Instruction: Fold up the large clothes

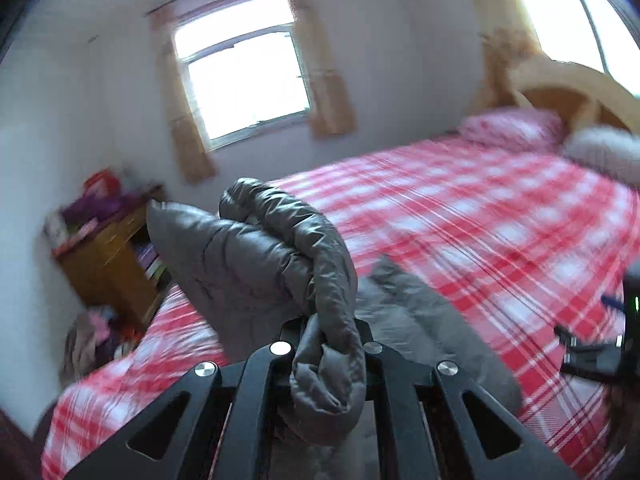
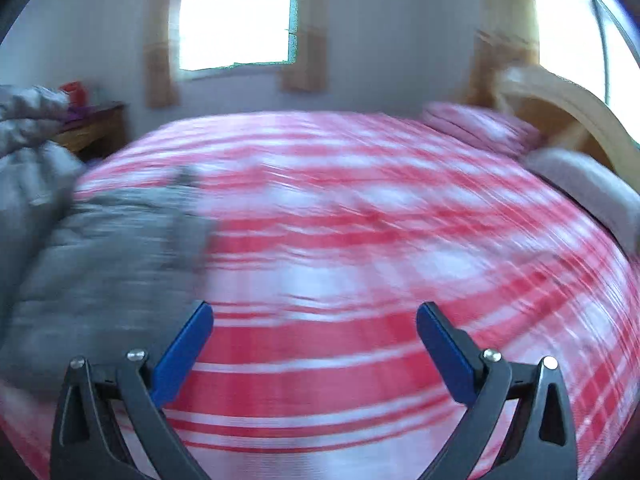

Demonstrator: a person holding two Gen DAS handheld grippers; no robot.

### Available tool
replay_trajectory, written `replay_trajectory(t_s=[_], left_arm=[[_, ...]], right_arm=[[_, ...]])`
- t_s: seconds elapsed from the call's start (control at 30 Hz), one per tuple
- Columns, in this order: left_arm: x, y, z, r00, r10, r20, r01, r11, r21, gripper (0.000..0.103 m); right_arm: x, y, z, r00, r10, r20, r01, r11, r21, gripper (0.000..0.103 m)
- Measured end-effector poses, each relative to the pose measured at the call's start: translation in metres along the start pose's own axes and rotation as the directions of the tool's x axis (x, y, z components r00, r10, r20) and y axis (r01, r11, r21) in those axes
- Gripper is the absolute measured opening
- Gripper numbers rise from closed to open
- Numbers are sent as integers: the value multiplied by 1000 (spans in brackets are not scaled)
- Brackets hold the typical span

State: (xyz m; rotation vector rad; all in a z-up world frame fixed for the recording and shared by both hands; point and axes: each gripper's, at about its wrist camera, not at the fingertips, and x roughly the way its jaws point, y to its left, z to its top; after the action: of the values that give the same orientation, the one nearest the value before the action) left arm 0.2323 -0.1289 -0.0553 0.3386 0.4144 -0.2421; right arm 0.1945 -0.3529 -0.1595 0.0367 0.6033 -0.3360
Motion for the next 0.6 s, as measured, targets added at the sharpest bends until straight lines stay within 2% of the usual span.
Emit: replay_trajectory(t_s=[0.1,0.2,0.27,0.37,0.5,0.6], left_arm=[[24,-57,-10,999,-25,-24,28,992,124,5],[45,-101,-28,994,-72,-82,88,971,224,5],[51,-124,-39,993,-67,-99,94,951,295,6],[51,-139,-53,996,-42,-75,67,927,369,7],[40,-142,-50,999,0,-51,21,908,418,13],[19,-142,-42,1000,8,-5,-6,902,431,28]], right_arm=[[20,-39,-8,992,-92,-84,95,995,31,103],[35,-71,-11,983,-64,-171,89,986,138,103],[33,-81,-16,983,-32,-178,67,978,197,103],[34,-76,-17,985,-22,-169,54,981,188,103],[31,-74,-20,984,-17,-175,49,983,179,103],[32,-74,-18,984,-14,-180,46,983,179,103]])
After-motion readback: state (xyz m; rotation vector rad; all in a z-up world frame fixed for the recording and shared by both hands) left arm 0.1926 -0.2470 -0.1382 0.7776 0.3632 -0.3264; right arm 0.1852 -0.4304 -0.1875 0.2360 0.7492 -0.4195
